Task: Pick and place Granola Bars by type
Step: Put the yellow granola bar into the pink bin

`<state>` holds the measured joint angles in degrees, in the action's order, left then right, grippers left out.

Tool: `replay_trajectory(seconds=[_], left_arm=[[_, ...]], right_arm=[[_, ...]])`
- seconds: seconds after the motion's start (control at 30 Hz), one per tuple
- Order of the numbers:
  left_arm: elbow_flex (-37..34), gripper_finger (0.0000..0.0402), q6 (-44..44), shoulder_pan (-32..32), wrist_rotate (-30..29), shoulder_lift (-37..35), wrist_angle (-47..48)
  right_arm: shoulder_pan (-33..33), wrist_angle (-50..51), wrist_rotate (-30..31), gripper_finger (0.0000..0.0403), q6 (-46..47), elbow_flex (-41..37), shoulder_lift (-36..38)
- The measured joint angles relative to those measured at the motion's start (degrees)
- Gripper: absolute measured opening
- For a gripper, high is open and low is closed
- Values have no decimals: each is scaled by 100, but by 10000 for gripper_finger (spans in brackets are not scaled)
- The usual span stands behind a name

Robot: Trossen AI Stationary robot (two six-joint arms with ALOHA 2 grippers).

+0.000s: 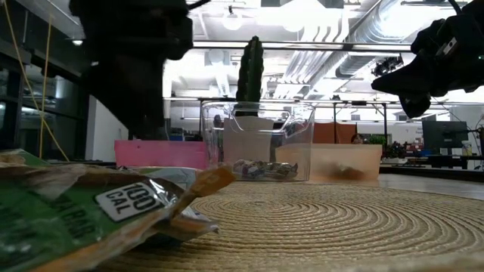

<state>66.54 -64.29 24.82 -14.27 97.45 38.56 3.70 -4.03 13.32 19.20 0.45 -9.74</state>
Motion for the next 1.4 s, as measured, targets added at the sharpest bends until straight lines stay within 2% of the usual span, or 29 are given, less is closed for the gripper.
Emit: replay_trajectory(seconds=[0.3,0.53,0.87,0.97,1.13,1.4], left_arm=[[-11,236,381,397,-275,121,16],[10,241,559,617,-466,352,-337],[-9,311,544,632,-265,567,-742],[8,320,271,632,-161,699,-871],[-9,313,-342,596,-146,846,-502],[22,285,-405,522,-49,1082,-668]], right_arm=[[0,0,0,0,-6,1,0],[0,10,-1,0,2,1,-7],[-2,20,-1,0,0,2,-79],[0,16,-1,0,-7,0,-81],[0,11,0,0,-6,2,-115],[-1,6,1,0,0,1,-187]])
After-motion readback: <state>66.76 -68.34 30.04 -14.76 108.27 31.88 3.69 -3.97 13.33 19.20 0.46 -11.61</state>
